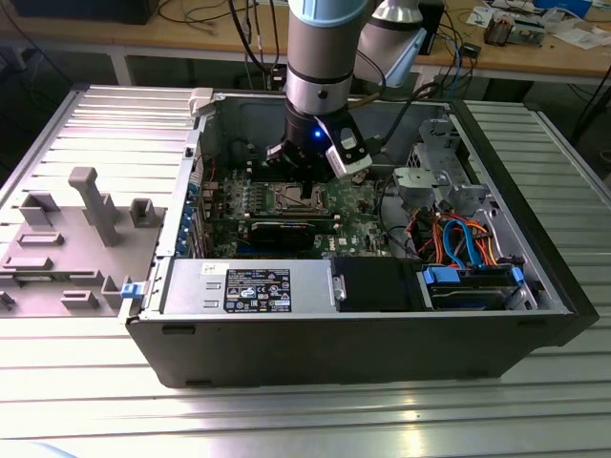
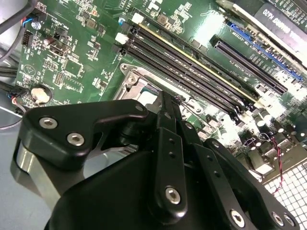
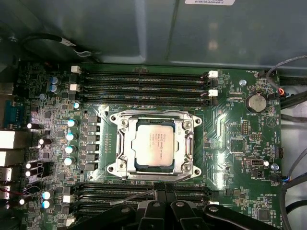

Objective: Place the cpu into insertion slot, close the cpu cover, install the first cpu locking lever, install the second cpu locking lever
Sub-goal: 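Install the second cpu locking lever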

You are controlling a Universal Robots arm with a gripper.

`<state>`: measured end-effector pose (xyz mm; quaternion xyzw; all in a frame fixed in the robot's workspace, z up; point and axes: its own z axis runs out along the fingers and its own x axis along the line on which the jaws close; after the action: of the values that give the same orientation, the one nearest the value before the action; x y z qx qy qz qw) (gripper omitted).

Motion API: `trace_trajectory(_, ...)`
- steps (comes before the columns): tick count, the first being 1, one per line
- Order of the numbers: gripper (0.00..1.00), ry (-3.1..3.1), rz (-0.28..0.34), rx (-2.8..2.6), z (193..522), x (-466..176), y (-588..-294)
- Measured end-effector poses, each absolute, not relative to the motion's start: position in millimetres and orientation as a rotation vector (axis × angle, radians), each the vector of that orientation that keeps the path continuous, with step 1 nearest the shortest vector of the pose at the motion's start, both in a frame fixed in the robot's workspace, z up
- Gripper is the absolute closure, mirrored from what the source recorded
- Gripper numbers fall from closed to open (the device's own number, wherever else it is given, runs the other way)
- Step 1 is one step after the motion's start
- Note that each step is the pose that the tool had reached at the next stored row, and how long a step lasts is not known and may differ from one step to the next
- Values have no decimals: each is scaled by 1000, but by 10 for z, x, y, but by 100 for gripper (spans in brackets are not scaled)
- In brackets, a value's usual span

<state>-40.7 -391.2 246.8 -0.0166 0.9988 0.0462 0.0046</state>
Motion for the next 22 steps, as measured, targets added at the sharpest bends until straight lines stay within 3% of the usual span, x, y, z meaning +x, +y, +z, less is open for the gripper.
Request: trace_trajectory(22, 89, 3129, 145, -52, 2468, -412, -3969)
